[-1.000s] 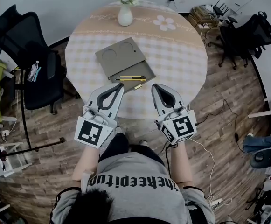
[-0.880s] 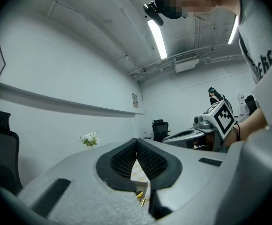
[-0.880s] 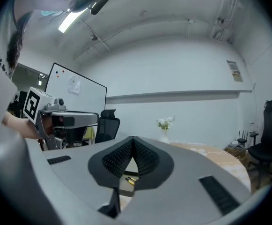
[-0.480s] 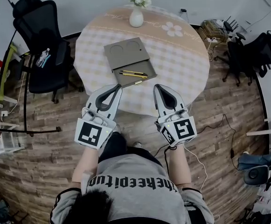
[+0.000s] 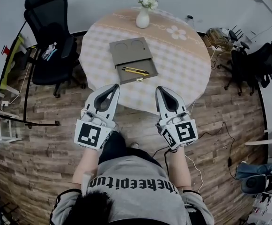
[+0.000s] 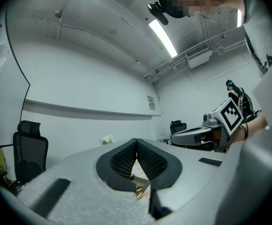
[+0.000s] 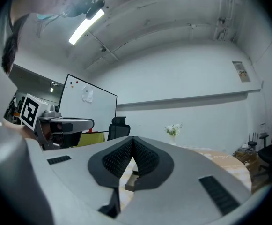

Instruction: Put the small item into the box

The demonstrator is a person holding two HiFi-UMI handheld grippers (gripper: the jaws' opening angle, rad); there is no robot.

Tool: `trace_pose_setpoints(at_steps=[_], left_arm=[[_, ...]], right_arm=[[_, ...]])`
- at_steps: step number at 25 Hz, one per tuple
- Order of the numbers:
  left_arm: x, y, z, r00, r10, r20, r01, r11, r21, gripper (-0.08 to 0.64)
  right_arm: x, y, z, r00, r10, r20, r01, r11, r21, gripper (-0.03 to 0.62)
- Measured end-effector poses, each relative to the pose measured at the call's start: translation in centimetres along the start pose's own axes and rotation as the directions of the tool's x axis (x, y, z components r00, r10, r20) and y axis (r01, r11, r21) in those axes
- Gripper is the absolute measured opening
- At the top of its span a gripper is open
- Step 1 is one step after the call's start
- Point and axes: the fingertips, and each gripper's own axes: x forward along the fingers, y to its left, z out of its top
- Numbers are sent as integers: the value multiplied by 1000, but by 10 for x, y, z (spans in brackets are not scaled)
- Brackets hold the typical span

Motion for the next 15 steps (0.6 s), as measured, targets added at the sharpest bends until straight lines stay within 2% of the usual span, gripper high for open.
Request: trace_pose_setpoints(at_steps=[15], left_arm=[[-20,-20,6,1000,11,21,-10,1000,-15,15]], right_arm=[[-22,11,10,999,17,38,-17,1000,-1,5]])
